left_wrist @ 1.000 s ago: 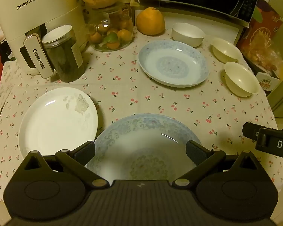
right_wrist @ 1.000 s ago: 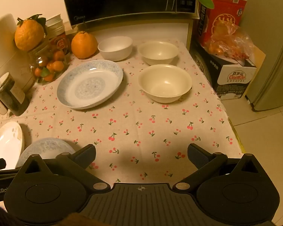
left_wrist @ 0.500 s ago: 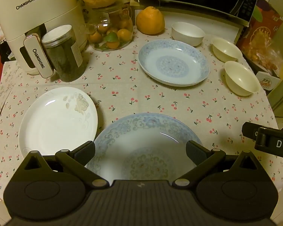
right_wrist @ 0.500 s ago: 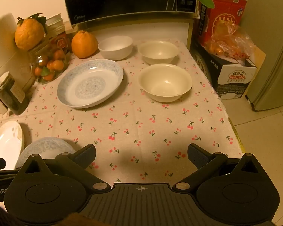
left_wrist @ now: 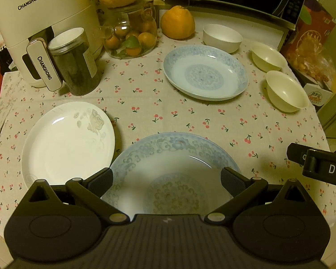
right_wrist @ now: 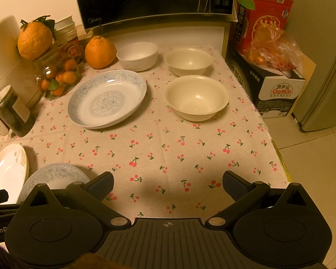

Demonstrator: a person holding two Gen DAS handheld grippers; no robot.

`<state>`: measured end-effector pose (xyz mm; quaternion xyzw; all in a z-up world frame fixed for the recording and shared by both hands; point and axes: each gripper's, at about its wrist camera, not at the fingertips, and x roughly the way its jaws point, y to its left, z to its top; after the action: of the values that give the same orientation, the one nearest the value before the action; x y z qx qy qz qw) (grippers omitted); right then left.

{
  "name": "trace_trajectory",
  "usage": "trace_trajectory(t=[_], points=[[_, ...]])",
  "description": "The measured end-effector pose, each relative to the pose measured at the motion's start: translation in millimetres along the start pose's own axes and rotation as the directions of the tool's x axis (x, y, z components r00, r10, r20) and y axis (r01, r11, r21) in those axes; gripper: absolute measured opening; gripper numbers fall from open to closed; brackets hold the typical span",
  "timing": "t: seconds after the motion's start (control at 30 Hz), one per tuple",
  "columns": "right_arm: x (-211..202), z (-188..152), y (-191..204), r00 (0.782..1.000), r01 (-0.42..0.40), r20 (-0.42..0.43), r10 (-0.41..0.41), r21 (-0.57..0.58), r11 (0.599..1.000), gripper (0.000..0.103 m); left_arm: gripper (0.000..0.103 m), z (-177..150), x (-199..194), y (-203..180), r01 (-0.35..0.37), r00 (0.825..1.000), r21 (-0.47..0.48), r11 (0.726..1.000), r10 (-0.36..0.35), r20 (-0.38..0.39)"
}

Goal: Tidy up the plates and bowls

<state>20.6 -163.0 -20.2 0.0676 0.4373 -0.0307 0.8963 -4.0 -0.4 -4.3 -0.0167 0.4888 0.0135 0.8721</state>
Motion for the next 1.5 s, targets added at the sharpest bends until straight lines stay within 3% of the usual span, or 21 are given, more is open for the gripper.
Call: trace_trajectory(t=[1.5], points=[[1.3,-0.7,0.7,1.000,0.001,-0.008,-0.001,-0.005,1.000,0.103,0.103,-3.8,5.5,-2.3,0.011,1.000,-0.001,1.000,-0.012,-0.026]])
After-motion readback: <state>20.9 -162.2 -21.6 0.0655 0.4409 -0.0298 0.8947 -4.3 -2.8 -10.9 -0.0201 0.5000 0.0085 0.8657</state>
